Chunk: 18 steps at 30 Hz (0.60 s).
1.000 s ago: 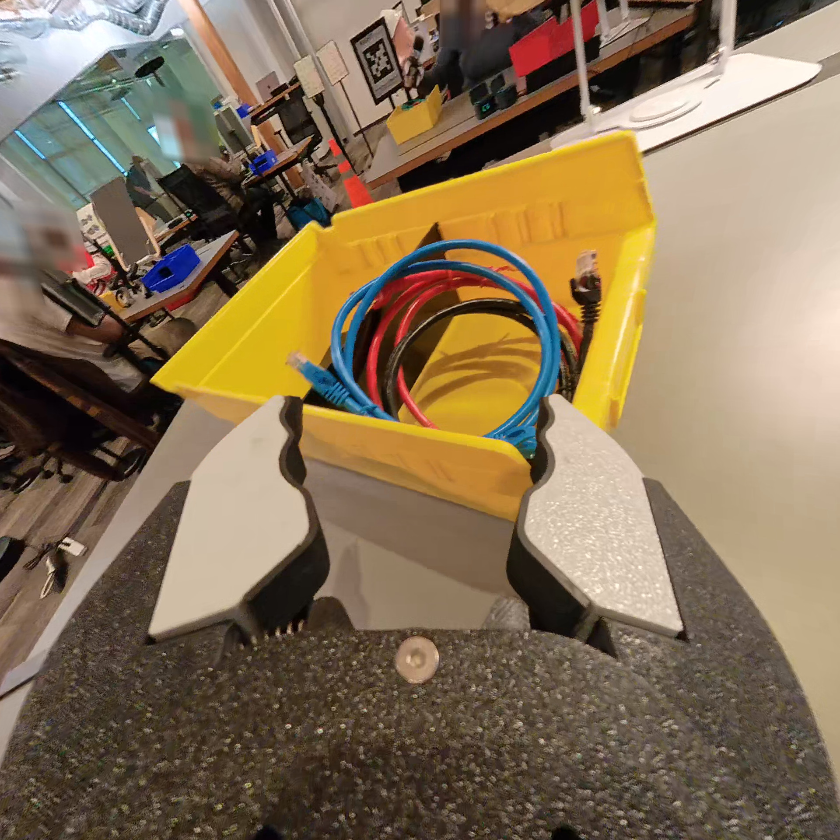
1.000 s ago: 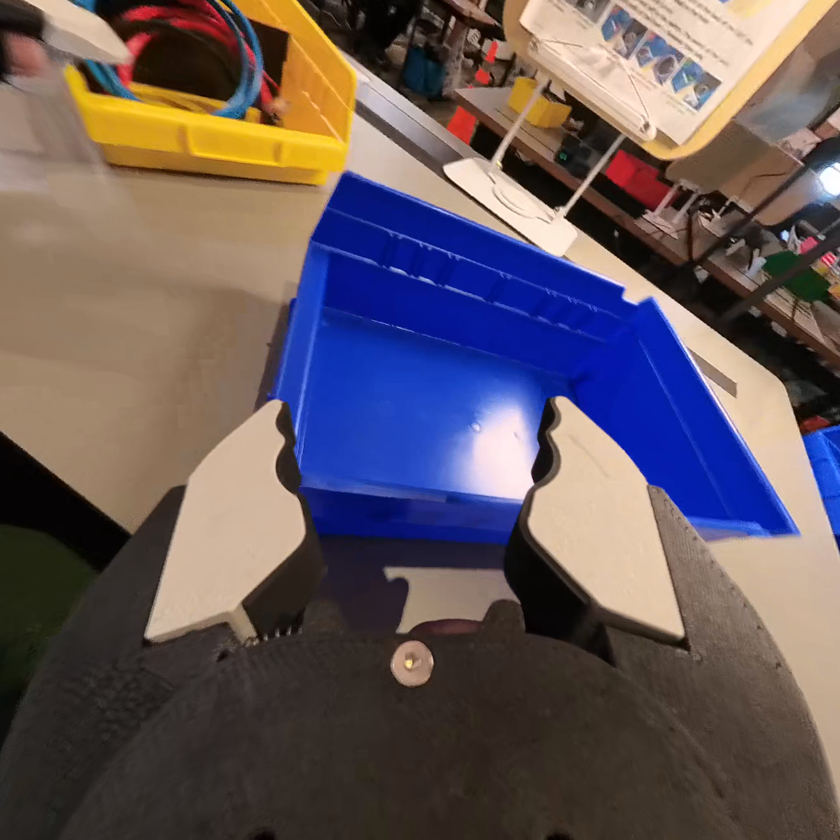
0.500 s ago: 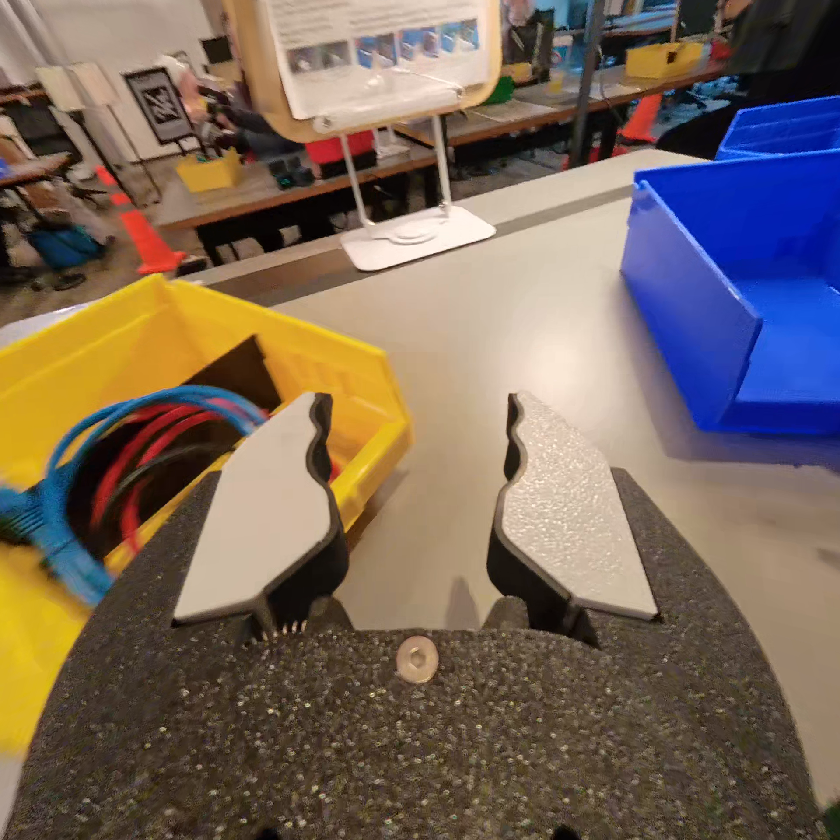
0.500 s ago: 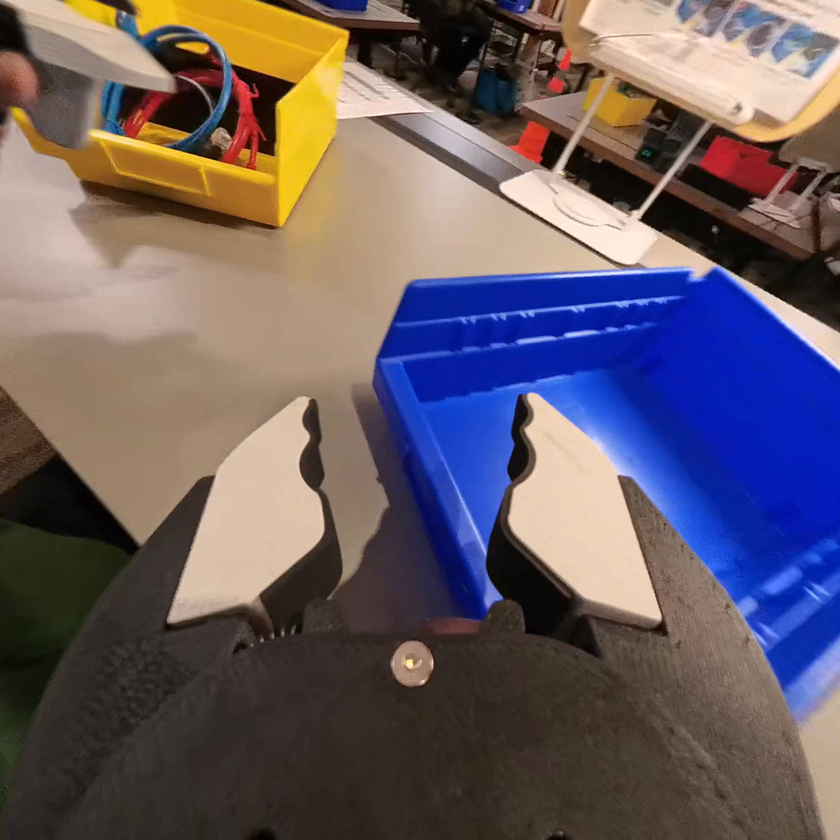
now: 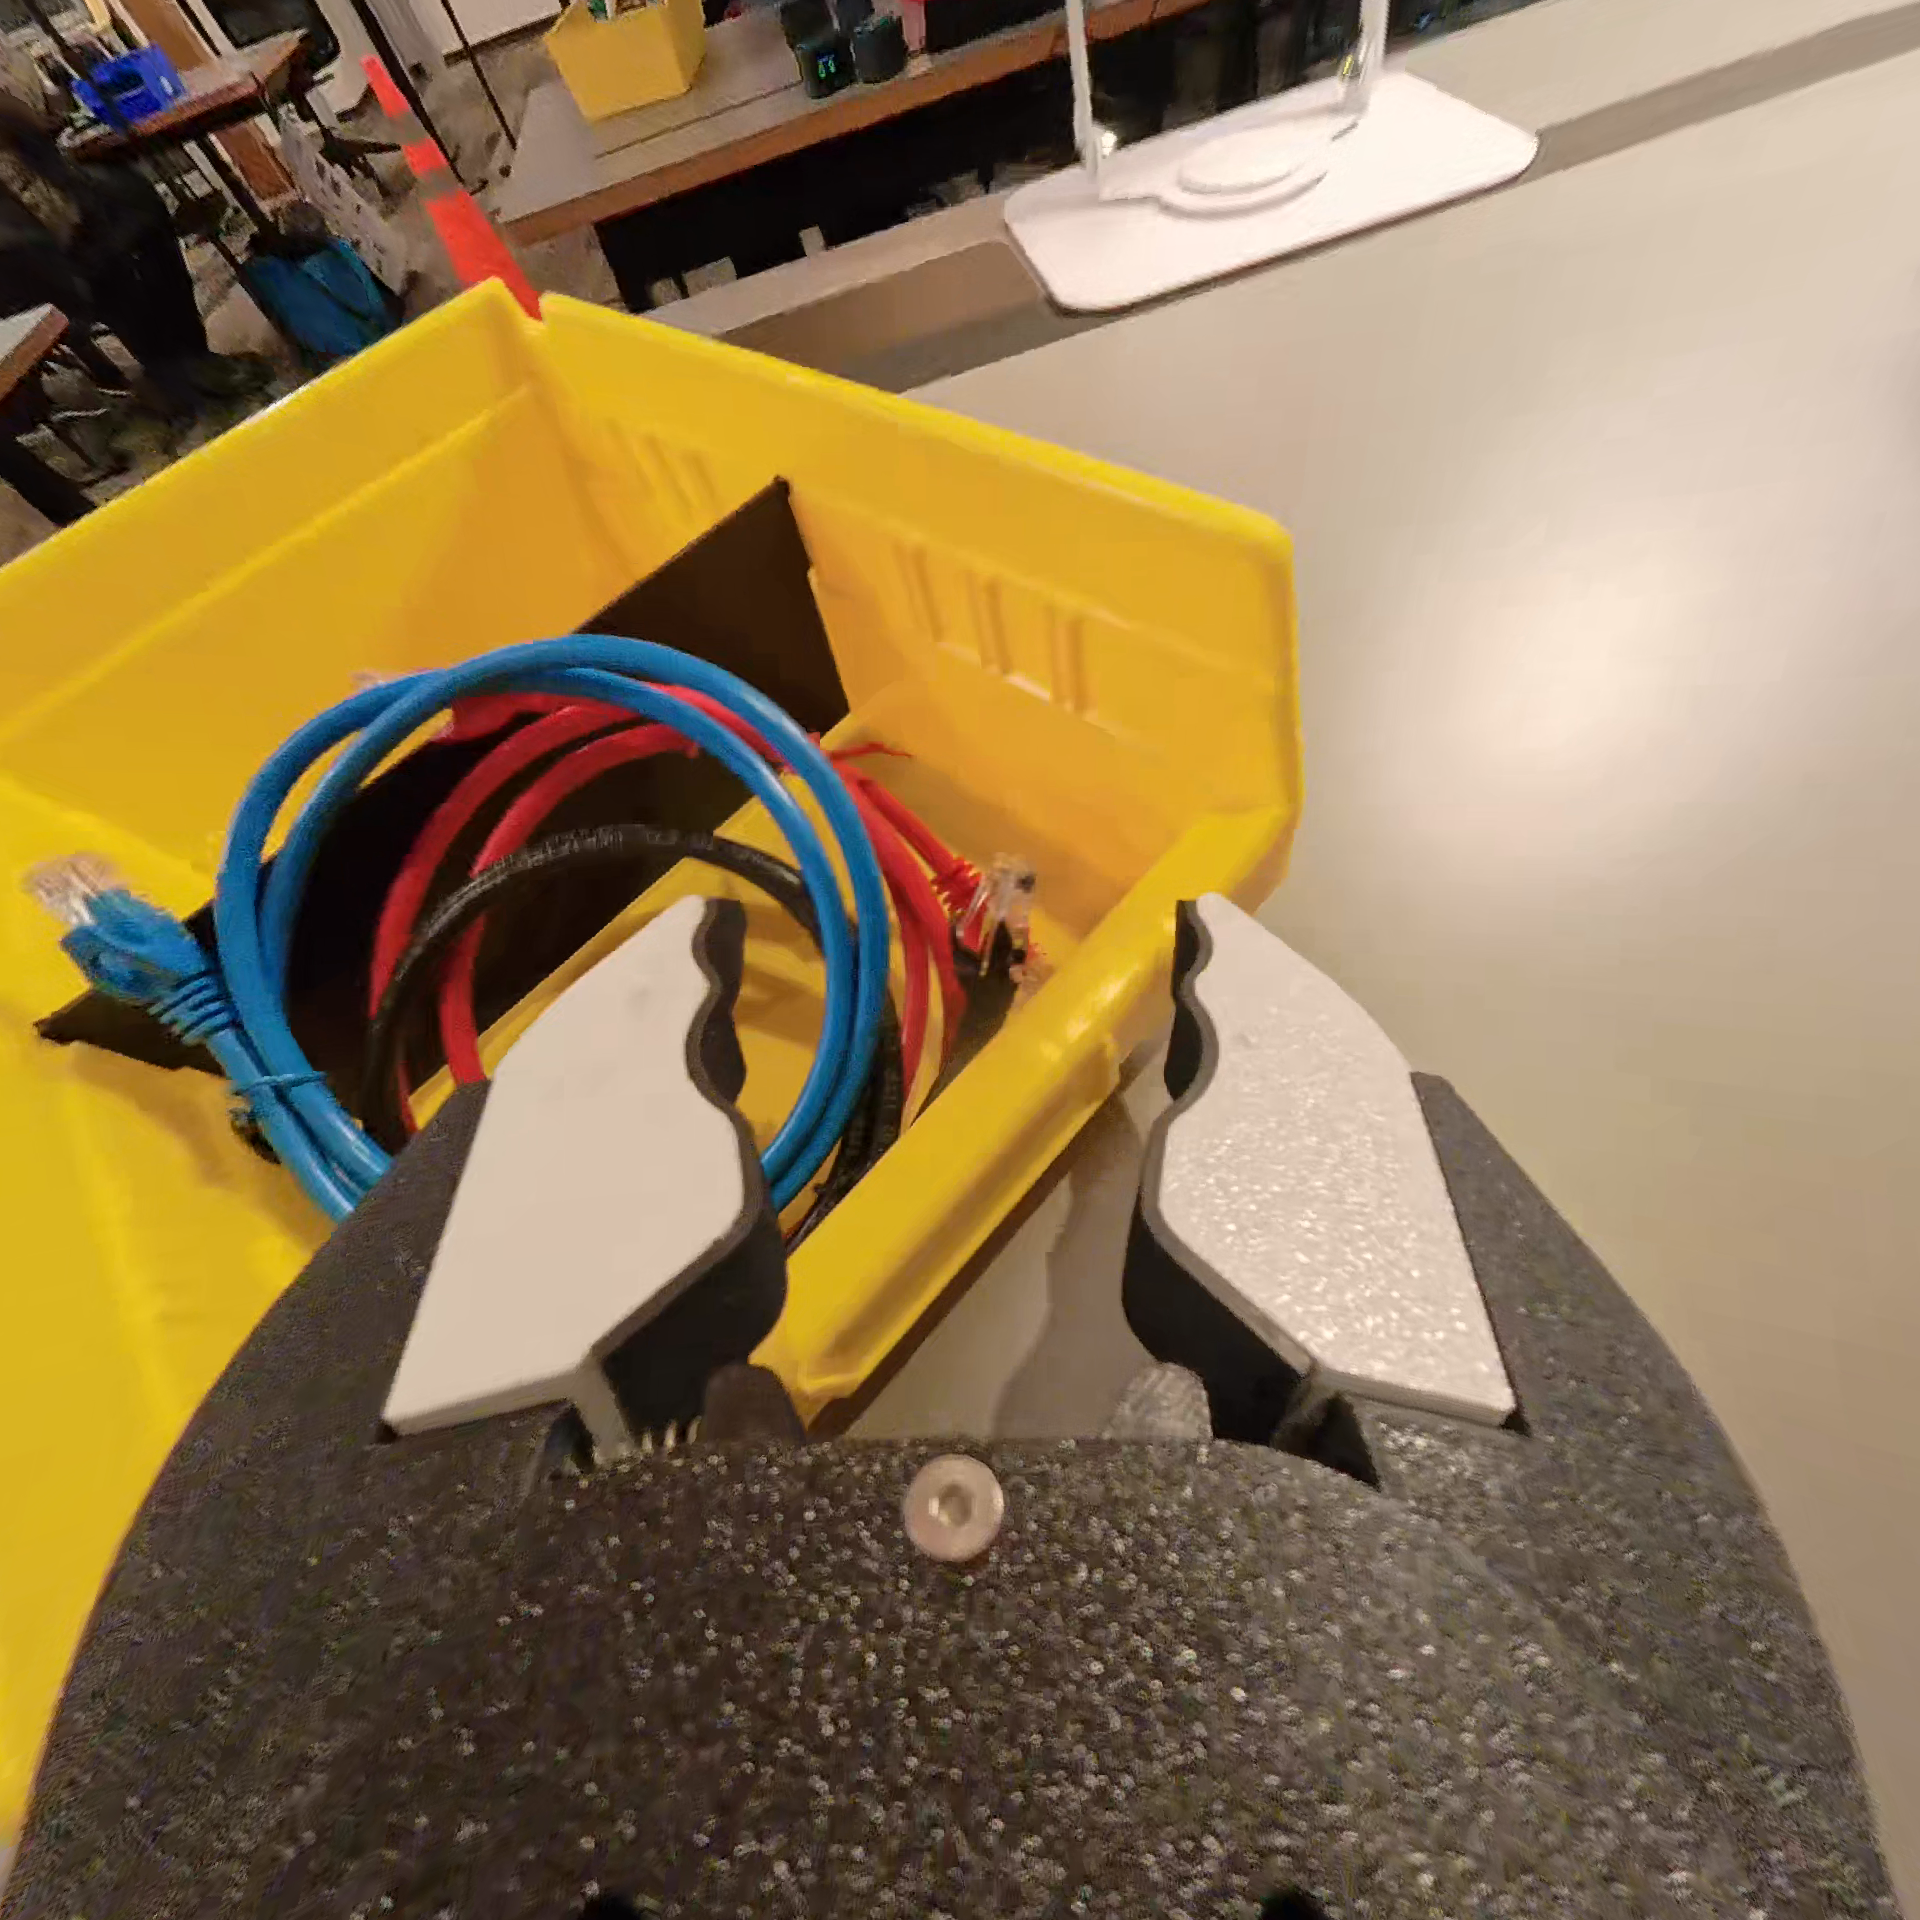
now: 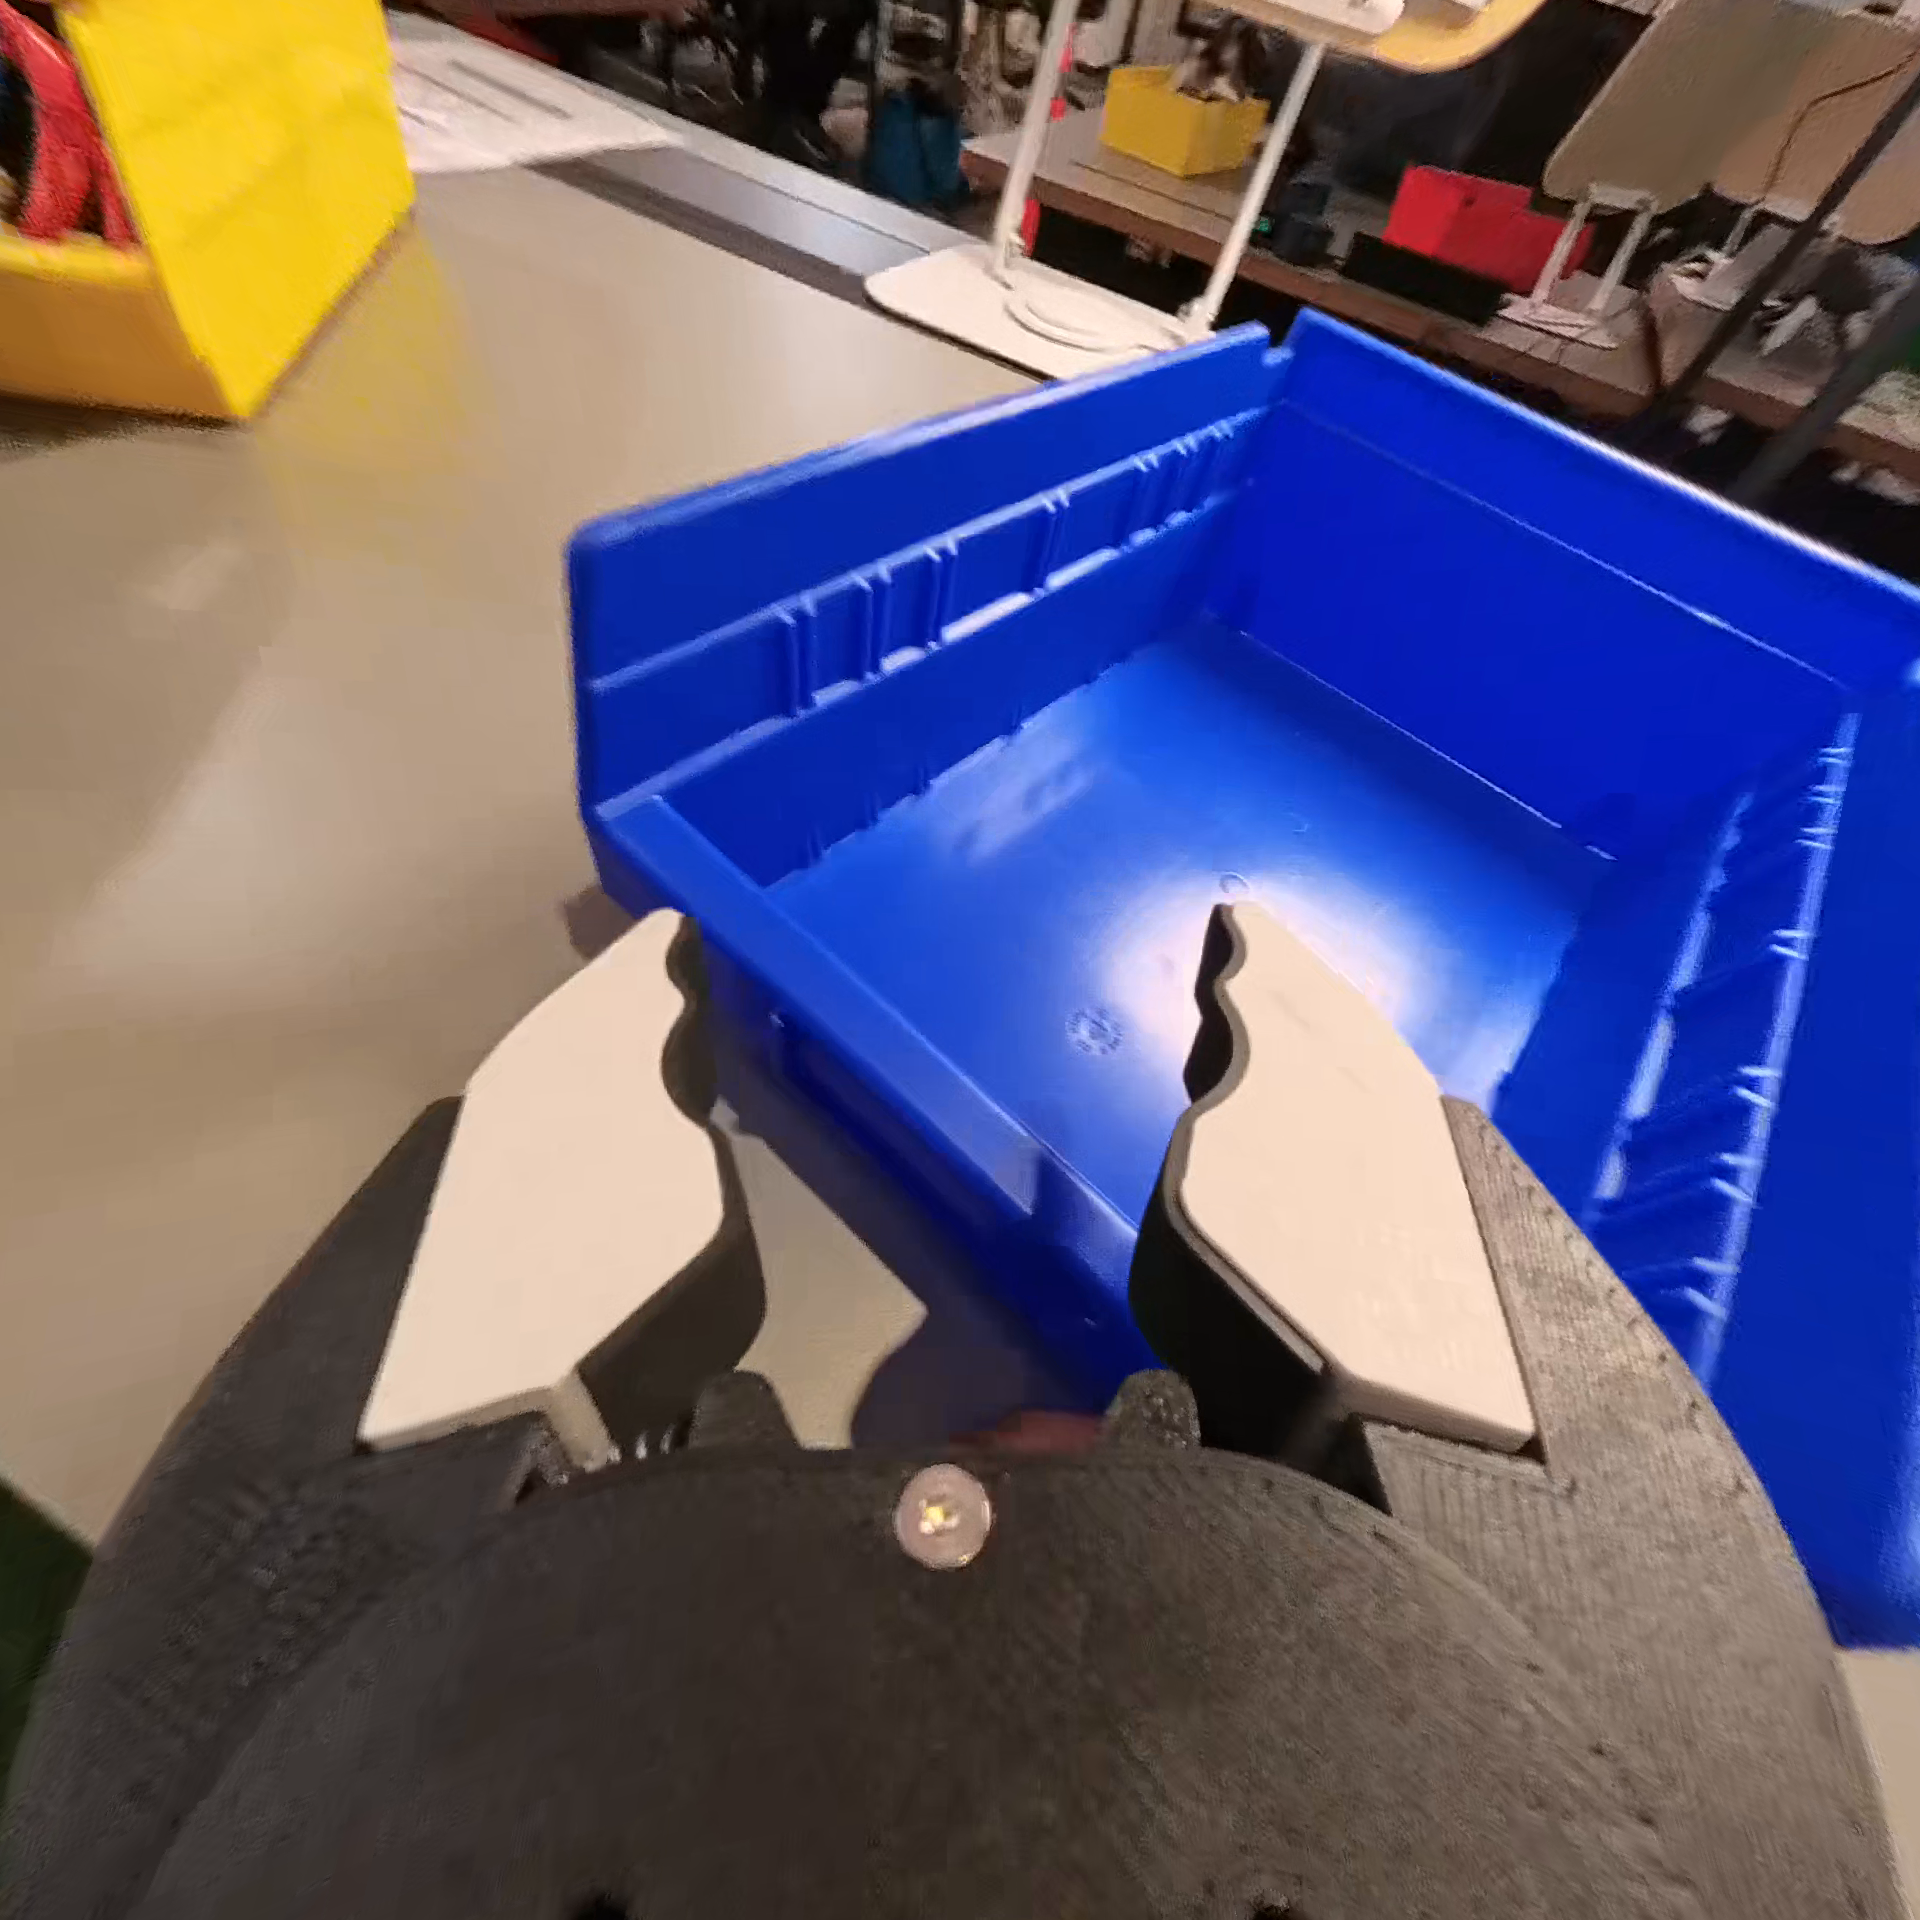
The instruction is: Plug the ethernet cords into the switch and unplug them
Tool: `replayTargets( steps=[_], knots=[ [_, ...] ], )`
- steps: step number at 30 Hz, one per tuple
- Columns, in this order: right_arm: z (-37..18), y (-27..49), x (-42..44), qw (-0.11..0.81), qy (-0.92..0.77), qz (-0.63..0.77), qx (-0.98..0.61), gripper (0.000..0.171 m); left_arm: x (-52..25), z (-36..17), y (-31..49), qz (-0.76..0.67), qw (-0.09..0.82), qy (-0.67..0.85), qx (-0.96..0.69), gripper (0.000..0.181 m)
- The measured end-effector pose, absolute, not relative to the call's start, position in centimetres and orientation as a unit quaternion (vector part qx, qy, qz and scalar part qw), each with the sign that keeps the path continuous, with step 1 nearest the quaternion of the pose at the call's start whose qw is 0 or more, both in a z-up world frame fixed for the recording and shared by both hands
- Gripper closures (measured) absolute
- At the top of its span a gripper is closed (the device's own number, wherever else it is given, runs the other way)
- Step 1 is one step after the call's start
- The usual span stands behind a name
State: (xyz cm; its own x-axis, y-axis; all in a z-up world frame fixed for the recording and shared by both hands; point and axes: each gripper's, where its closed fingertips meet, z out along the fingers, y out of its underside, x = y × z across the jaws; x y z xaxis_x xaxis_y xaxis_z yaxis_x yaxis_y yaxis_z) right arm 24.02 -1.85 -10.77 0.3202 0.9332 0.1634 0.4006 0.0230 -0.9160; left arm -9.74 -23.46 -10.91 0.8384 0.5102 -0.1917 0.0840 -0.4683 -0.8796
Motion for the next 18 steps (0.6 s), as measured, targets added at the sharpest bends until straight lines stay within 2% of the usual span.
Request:
replayTargets(
  steps=[4, 9, 13, 14, 16, 18],
  knots=[
    [-9.6, -5.3, 20.2, 0.469, -0.529, 0.341, -0.62, 0.083, -8.0, -8.6, -20.7, 0.195, 0.52, -0.181, -0.812, 0.097],
    [-10.0, -6.7, 14.6, 0.474, -0.54, 0.315, -0.621, 0.089, -8.6, -9.6, -16.4, 0.207, 0.497, -0.211, -0.816, 0.096],
    [-10.2, -5.1, 14.2, 0.493, -0.529, 0.28, -0.631, 0.116, -10.3, -10.5, -16.2, 0.251, 0.474, -0.216, -0.816, 0.123],
    [-10.2, -4.7, 14.7, 0.495, -0.525, 0.283, -0.632, 0.124, -10.2, -10.5, -16.5, 0.245, 0.478, -0.212, -0.816, 0.124],
    [-10.2, -4.1, 15.9, 0.493, -0.521, 0.292, -0.633, 0.123, -10.1, -10.5, -18.0, 0.245, 0.481, -0.21, -0.815, 0.138],
    [-10.2, -3.3, 17.7, 0.497, -0.513, 0.291, -0.636, 0.131, -10.3, -10.4, -20.4, 0.272, 0.478, -0.208, -0.809, 0.156]
  ],
)
